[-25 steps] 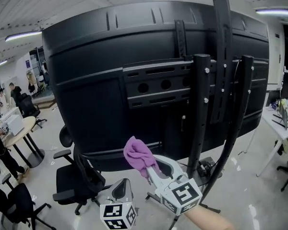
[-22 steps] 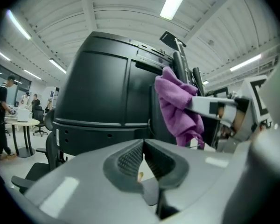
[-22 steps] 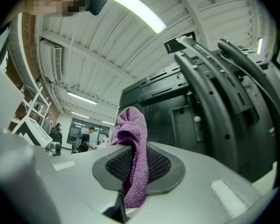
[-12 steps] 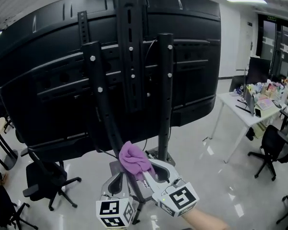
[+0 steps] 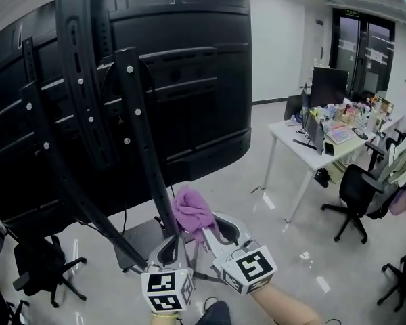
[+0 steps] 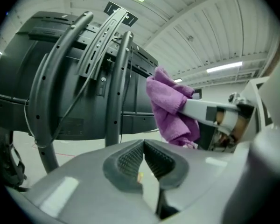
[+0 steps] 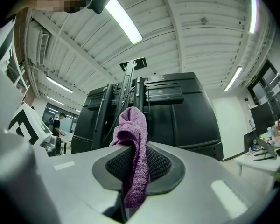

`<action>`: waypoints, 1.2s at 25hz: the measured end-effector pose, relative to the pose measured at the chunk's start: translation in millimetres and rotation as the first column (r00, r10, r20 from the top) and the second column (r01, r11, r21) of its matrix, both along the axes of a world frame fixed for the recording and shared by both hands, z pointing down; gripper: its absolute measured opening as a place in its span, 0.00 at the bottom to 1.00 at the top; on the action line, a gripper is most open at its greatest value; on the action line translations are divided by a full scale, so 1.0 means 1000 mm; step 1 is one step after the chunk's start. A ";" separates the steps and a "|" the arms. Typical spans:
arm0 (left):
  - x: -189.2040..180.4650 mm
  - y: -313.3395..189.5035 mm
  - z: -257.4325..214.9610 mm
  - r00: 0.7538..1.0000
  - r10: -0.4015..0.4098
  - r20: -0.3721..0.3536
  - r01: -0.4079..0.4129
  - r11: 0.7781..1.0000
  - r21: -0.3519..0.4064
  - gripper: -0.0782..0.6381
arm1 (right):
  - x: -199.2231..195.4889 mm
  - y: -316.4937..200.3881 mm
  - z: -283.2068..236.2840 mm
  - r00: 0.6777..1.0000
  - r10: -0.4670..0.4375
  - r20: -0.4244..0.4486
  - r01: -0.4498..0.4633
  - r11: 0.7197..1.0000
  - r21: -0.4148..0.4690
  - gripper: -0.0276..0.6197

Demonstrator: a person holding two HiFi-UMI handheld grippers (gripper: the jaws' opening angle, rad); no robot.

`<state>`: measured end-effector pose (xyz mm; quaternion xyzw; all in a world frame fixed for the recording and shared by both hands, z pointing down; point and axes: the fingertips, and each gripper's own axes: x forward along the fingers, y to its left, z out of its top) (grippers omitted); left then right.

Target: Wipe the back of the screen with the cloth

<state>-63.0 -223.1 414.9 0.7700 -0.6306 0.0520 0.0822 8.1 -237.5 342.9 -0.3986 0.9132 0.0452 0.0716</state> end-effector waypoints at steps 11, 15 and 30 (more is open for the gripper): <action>0.048 -0.132 -0.006 1.000 -0.025 -0.008 0.026 0.999 0.033 0.12 | 0.003 -0.135 -0.015 0.998 -0.043 -0.047 0.045 0.997 0.055 0.12; 0.044 -0.182 -0.010 0.996 -0.079 -0.030 0.080 0.996 0.030 0.12 | -0.013 -0.188 -0.017 0.991 -0.106 -0.085 0.111 0.992 0.057 0.12; 0.065 -0.272 -0.017 0.993 -0.118 -0.012 0.118 0.992 0.033 0.12 | 0.045 -0.307 -0.003 0.992 -0.074 -0.100 0.079 0.996 0.045 0.12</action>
